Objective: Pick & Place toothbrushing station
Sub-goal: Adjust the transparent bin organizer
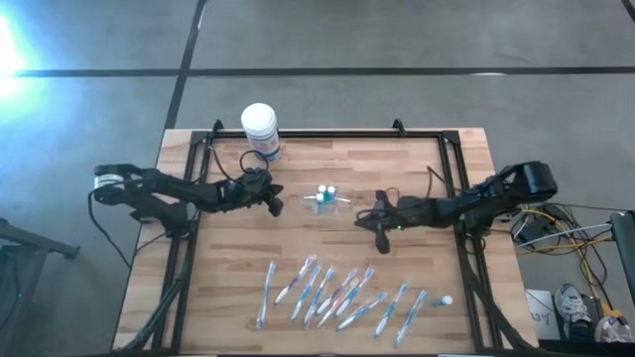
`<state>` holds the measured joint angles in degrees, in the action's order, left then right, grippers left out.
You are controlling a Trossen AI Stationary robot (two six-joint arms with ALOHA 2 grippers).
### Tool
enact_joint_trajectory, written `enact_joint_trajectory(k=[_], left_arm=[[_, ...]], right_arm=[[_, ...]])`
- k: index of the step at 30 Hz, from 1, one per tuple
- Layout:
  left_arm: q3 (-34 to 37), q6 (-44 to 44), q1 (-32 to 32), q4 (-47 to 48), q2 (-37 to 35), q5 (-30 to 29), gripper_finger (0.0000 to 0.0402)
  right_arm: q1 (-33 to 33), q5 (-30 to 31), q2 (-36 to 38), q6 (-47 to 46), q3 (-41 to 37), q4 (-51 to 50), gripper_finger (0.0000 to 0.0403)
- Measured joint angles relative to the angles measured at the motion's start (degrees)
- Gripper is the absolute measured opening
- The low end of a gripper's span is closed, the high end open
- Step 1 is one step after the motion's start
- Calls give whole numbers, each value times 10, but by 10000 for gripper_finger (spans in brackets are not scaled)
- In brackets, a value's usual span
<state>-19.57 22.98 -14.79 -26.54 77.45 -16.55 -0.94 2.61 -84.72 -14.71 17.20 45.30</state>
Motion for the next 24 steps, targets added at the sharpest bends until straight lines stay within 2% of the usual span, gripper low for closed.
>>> enact_joint_trajectory(k=[10,24], left_arm=[[0,2,7,0,0,1,3],[0,0,7,0,0,8,3]], right_arm=[[39,64,-69,-26,29,-2,8],[53,66,-60,-27,28,-3,8]])
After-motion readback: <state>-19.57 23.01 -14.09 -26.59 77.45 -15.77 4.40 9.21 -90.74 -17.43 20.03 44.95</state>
